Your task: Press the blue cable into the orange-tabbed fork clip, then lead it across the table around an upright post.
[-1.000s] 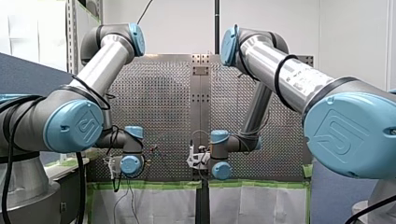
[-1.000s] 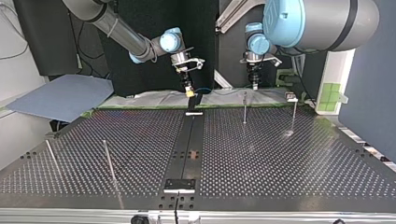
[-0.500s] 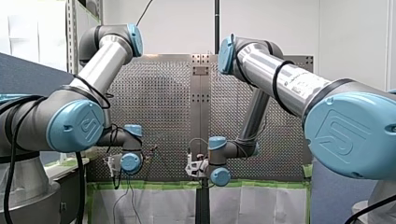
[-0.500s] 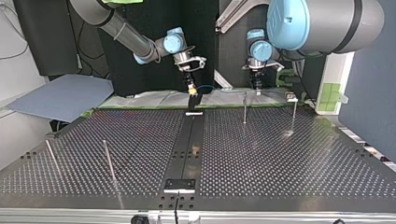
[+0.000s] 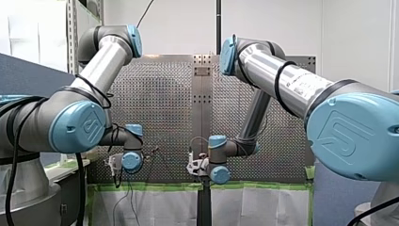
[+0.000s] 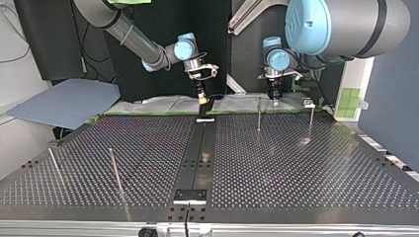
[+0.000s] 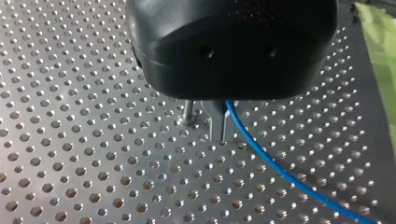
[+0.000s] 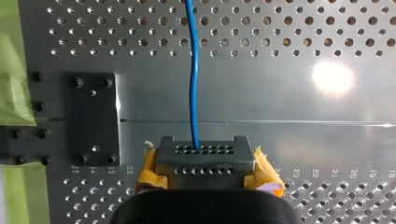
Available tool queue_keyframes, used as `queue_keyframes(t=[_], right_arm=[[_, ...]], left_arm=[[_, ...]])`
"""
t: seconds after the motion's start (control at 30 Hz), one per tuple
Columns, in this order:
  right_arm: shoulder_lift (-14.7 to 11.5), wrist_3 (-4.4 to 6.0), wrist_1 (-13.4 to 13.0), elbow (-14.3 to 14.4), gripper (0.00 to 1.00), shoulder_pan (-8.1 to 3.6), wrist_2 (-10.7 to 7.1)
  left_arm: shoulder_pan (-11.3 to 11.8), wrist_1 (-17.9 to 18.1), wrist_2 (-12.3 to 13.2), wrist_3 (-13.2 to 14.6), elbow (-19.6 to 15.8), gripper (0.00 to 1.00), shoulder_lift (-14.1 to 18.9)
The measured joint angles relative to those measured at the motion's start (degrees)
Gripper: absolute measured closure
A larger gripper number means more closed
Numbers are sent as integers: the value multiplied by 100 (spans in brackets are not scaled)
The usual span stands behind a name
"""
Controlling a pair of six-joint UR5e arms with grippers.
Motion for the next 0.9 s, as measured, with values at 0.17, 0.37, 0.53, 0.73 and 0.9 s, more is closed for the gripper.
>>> queue_keyframes(t=[0.17, 0.37, 0.53, 0.73, 0.9], right_arm=[[-1, 0, 103, -153, 100, -33, 43], [-1, 16, 162, -320, 100, -77, 62], [-1, 17, 223, -413, 100, -118, 74], [-1, 17, 386, -653, 100, -207, 86], [-1, 6, 413, -797, 100, -300, 87]], left_arm=[[47, -136, 88, -23, 192, 100, 0], [87, -373, 183, -52, 429, 100, 0], [123, -546, 202, -61, 597, 100, 0], [178, -677, 224, -69, 759, 100, -1], [236, -723, 245, -80, 838, 100, -1]])
